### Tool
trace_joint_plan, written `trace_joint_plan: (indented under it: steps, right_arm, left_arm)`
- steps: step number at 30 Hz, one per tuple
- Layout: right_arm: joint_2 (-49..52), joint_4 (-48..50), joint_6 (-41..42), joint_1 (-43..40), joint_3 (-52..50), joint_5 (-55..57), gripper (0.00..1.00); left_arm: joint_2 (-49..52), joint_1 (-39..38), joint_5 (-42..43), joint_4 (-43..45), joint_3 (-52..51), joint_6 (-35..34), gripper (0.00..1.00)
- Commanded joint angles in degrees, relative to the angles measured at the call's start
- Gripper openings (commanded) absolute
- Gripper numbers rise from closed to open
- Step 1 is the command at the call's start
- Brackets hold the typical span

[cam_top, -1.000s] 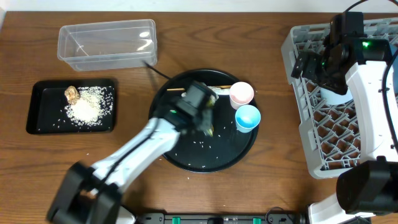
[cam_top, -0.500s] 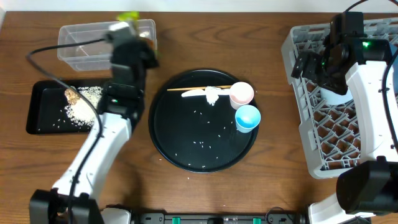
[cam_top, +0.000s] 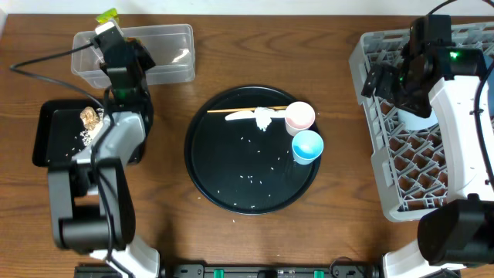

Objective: Sort waste into correct bins and load items into the dishwasher rack
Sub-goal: 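Carry the wrapper to the clear bin and release it, left gripper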

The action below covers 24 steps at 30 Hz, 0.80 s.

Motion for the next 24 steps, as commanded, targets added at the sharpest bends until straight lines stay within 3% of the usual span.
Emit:
trace_joint_plan:
  steps: [1, 15, 17, 19, 22, 24]
  right_arm:
    - [-0.5, 0.0, 0.8, 0.1, 0.5, -0.2, 0.99]
    - [-0.5, 0.0, 0.8, 0.1, 0.5, -0.2, 0.99]
    - [-0.5, 0.0, 0.8, 0.1, 0.5, -0.2, 0.99]
    - [-0.5, 0.0, 0.8, 0.1, 0.5, -0.2, 0.99]
    - [-0.5, 0.0, 0.8, 0.1, 0.5, -0.2, 0.99]
    - [-0.5, 0.0, 0.8, 0.1, 0.5, -0.2, 0.99]
  left_arm:
    - [3.1, 1.1, -0.9, 0.3, 5.9, 1.8, 0.06]
    - [7.8, 1.7, -0.9, -4.0, 9.5, 2.4, 0.12]
    - [7.8, 1.6, -0.9, -4.4, 9.5, 2.4, 0.25]
    - [7.8, 1.7, -0.9, -5.2, 9.5, 2.4, 0.62]
    - [7.8, 1.7, -0.9, -6.4, 9.5, 2.4, 0.99]
    - [7.5, 1.6, -0.9, -7.3, 9.5, 2.4, 0.98]
